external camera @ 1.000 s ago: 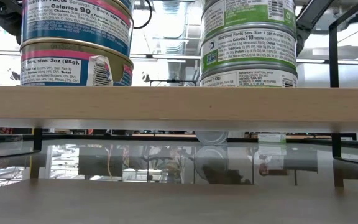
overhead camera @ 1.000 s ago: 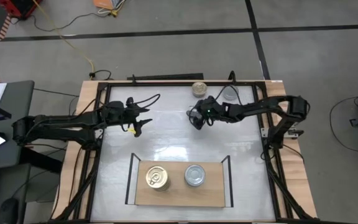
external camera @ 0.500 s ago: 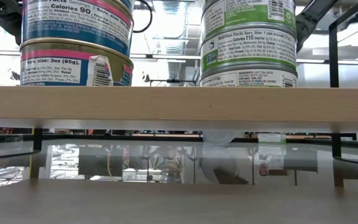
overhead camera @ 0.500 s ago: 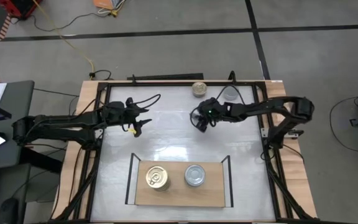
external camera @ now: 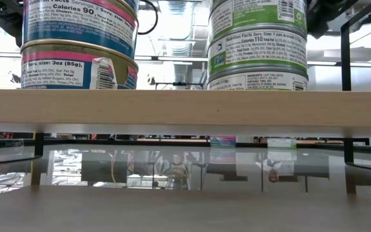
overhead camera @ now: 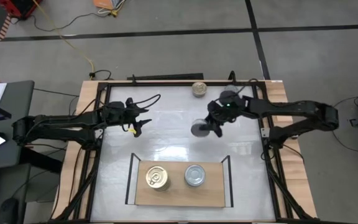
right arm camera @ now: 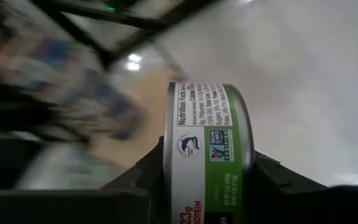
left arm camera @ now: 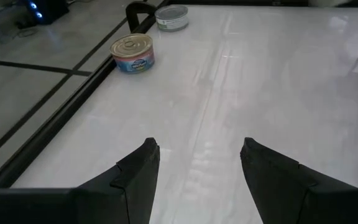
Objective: Stack canned seafood by type on shelf
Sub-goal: Stack the green tuna can on top of the green tuna can on the shelf
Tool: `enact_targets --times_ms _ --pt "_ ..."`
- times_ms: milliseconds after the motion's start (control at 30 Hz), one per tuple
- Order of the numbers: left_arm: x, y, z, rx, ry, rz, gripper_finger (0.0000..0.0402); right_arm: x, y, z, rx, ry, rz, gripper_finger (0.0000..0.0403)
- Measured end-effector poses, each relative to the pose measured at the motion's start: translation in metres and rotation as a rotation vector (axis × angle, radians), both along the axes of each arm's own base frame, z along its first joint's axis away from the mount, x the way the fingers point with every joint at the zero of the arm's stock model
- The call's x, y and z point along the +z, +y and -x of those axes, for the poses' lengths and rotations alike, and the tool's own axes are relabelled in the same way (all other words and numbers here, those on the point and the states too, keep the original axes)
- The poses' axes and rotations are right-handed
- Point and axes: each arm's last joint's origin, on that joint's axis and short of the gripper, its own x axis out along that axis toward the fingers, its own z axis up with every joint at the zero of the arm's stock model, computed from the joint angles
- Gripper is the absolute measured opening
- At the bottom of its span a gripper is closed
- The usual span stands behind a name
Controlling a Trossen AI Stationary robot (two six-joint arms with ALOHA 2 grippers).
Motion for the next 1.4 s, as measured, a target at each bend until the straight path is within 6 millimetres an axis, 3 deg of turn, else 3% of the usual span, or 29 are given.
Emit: enact_targets --times_ms 133,333,500,800,1100,1400 --pt "0.000 0.000 0.000 0.000 -0.003 0.000 0.0215 0.025 0.013 0.006 0.076 -0.075 -0.152 0.0169" --pt "0.000 0.000 0.000 -0.003 -0.005 0.005 0.0215 0.035 0.040 0.000 0.114 -0.015 -0.361 0.0164" --pt "0.000 0.000 0.000 -0.003 -0.003 0.006 0.0215 0.039 0.068 -0.015 0.192 0.035 -0.446 0.0179" --pt "0.000 0.000 0.000 -0.002 -0.006 0.006 0.0215 0.049 0.113 -0.050 0.316 0.089 -0.496 0.0165" --pt "0.000 0.000 0.000 -0.010 -0.007 0.018 0.0215 0.021 0.118 -0.072 0.256 0.262 -0.555 0.0209" --pt "0.000 -0.001 0.000 -0.013 -0.005 0.017 0.0215 0.026 0.115 -0.071 0.240 0.232 -0.558 0.0250"
